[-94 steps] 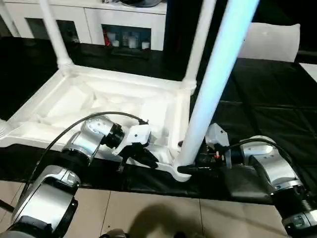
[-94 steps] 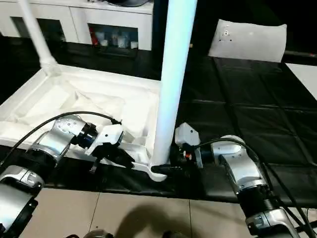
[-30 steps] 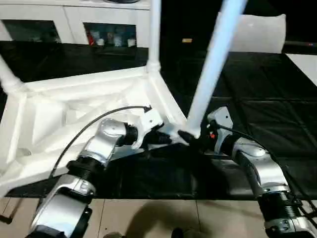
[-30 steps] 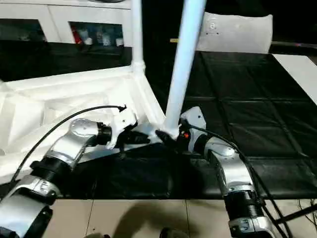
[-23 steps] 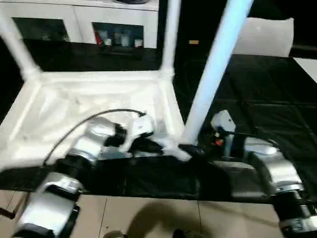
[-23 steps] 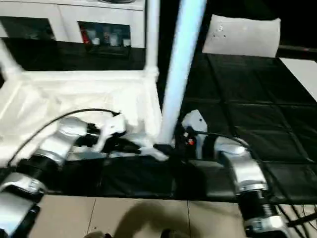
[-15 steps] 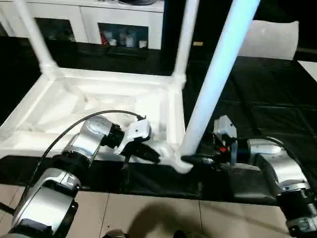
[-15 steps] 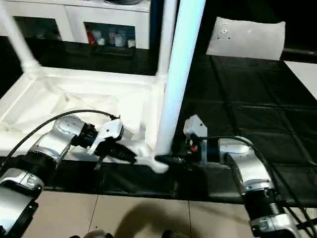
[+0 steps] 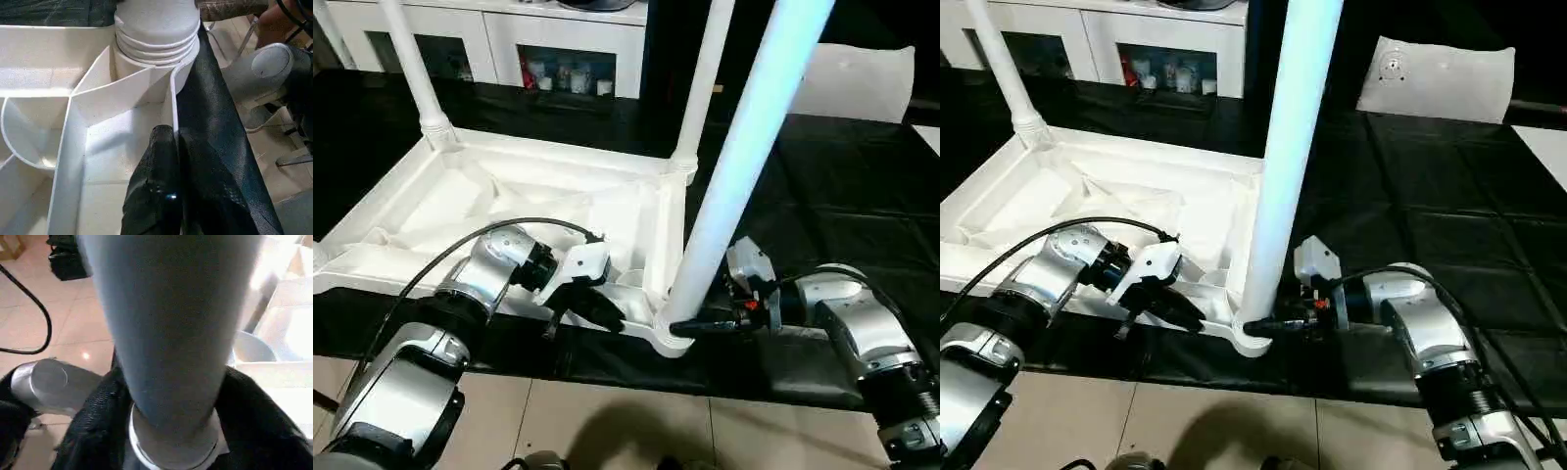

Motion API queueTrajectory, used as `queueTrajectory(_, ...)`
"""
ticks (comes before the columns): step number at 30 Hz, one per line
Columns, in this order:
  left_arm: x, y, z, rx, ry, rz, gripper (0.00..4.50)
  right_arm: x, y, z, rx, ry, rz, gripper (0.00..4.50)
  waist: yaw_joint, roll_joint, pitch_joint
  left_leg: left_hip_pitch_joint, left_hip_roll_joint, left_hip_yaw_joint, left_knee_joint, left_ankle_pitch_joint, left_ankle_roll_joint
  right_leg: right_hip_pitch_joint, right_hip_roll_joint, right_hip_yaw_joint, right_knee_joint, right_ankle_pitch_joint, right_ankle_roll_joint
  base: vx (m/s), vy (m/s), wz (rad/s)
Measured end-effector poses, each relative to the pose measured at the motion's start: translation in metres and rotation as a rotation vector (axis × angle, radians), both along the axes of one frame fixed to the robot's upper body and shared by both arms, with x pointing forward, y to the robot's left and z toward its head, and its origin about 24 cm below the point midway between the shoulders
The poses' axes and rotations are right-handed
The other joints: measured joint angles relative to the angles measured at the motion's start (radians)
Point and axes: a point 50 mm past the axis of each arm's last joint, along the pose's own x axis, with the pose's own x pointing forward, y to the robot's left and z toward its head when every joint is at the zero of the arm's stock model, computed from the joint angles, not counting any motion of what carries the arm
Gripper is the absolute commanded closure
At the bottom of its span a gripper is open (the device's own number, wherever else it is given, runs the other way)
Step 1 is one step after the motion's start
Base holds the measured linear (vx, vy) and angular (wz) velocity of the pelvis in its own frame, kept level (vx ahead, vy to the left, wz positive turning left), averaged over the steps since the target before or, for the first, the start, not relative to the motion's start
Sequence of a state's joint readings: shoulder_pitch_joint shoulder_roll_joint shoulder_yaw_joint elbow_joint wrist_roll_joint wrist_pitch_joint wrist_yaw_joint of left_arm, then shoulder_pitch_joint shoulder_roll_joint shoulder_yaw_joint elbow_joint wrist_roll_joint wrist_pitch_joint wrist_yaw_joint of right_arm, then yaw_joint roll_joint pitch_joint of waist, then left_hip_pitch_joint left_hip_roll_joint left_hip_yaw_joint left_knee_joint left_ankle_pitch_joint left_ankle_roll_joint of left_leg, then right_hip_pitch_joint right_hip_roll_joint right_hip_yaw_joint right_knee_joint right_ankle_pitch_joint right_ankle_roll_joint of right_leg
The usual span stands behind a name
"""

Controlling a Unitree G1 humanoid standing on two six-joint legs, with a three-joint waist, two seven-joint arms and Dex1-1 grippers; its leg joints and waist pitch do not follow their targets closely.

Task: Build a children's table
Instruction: Rotate leg to tighten

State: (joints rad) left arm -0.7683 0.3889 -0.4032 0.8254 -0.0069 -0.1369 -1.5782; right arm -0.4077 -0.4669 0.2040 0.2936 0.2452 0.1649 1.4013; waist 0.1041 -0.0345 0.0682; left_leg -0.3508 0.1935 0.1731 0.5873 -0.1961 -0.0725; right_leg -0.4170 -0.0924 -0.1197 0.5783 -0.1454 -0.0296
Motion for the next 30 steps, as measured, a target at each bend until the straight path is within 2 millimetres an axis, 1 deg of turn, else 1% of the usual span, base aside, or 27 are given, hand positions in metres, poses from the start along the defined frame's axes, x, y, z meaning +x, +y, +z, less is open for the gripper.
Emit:
queueTrajectory(2,0.001,-0.001,0.001,0.005,-0.001,-0.006,4.50,0.000,0.000,0.000,0.000,0.001,0.003,2.42,0.003,0.000,0.000,0.000,0.000,0.000,0.000,0.000,0.000,0.000,0.000,0.000,0.000,0.000,0.000,0.000,0.000,0.00)
queueTrajectory(5,0.001,-0.001,0.001,0.006,-0.003,-0.009,4.50,0.000,0.000,0.000,-0.001,0.002,0.003,2.53,0.005,0.000,0.000,0.000,0.000,0.000,0.000,0.000,0.000,0.000,0.000,0.000,0.000,0.000,0.000,0.000,0.000,0.00)
queueTrajectory(11,0.001,-0.001,0.001,0.005,-0.004,-0.015,4.50,-0.001,0.000,0.000,0.000,0.005,0.003,2.56,0.006,0.000,0.000,0.000,0.000,0.000,0.000,0.000,0.000,0.000,0.000,0.000,0.000,0.000,0.000,0.000,0.000,0.00)
queueTrajectory(14,0.003,-0.004,0.000,0.000,0.007,0.017,4.50,-0.002,0.002,-0.003,0.025,0.027,-0.045,2.56,0.007,0.000,0.000,0.001,0.000,0.000,0.000,0.000,0.000,0.002,0.000,0.000,0.000,0.000,0.000,0.000,0.000,0.00)
queueTrajectory(17,0.010,-0.007,-0.001,-0.002,-0.015,0.121,4.50,0.002,0.001,-0.008,0.057,0.034,-0.190,2.56,0.006,0.000,0.000,0.002,0.000,0.000,0.001,0.001,-0.001,0.006,0.000,0.000,0.000,0.000,0.000,0.000,0.000,0.00)
queueTrajectory(18,0.013,-0.008,-0.001,-0.007,-0.026,0.182,4.50,0.006,0.001,-0.011,0.072,0.037,-0.275,2.56,-0.001,0.000,0.000,0.002,0.000,0.000,0.002,0.001,-0.002,0.006,0.000,0.000,0.000,0.000,0.001,0.000,0.000,0.00)
queueTrajectory(19,0.014,-0.009,-0.001,-0.009,-0.029,0.207,4.50,0.007,0.002,-0.011,0.075,0.036,-0.309,2.56,-0.006,0.000,0.000,0.002,0.000,0.000,0.003,0.002,-0.002,0.006,0.000,0.000,-0.001,0.000,0.001,0.000,0.000,0.00)
queueTrajectory(20,0.018,-0.014,-0.004,-0.025,-0.026,0.289,4.50,0.012,0.002,-0.013,0.084,0.029,-0.411,2.56,-0.014,0.000,0.000,0.003,0.000,0.000,0.003,0.002,-0.002,0.009,0.000,0.000,-0.002,0.000,0.001,0.000,0.000,0.00)
queueTrajectory(22,0.023,-0.023,-0.006,-0.047,-0.033,0.402,4.50,0.019,0.003,-0.015,0.092,0.011,-0.566,2.56,-0.025,0.000,0.000,0.002,-0.001,0.000,0.005,0.002,-0.002,0.009,-0.001,0.000,-0.003,-0.001,0.001,0.000,0.000,0.00)
queueTrajectory(23,0.024,-0.028,-0.007,-0.056,-0.027,0.436,4.50,0.021,0.002,-0.015,0.092,0.005,-0.624,2.56,-0.037,0.000,0.000,0.002,-0.001,0.000,0.006,0.002,-0.002,0.009,-0.001,0.000,-0.005,-0.001,0.001,0.000,0.000,0.00)
queueTrajectory(25,0.025,-0.037,-0.008,-0.074,-0.018,0.488,4.50,0.025,0.002,-0.016,0.095,-0.002,-0.715,2.56,-0.050,0.000,0.000,0.001,-0.001,0.000,0.005,0.002,-0.002,0.010,-0.001,0.000,-0.007,-0.001,0.001,0.000,0.000,0.00)
queueTrajectory(27,0.029,-0.048,-0.011,-0.099,-0.028,0.599,4.50,0.032,0.010,-0.019,0.120,0.000,-0.913,2.57,-0.059,-0.001,-0.001,0.002,-0.001,-0.001,0.005,0.002,-0.002,0.010,-0.001,0.000,-0.006,-0.001,0.001,0.000,0.000,0.00)
queueTrajectory(30,0.032,-0.066,-0.012,-0.121,-0.042,0.716,4.50,0.043,0.021,-0.018,0.118,-0.002,-1.134,2.57,-0.069,-0.001,-0.001,0.002,-0.001,-0.001,0.004,0.001,-0.002,0.009,-0.001,0.000,-0.006,-0.001,0.001,0.000,0.000,0.00)
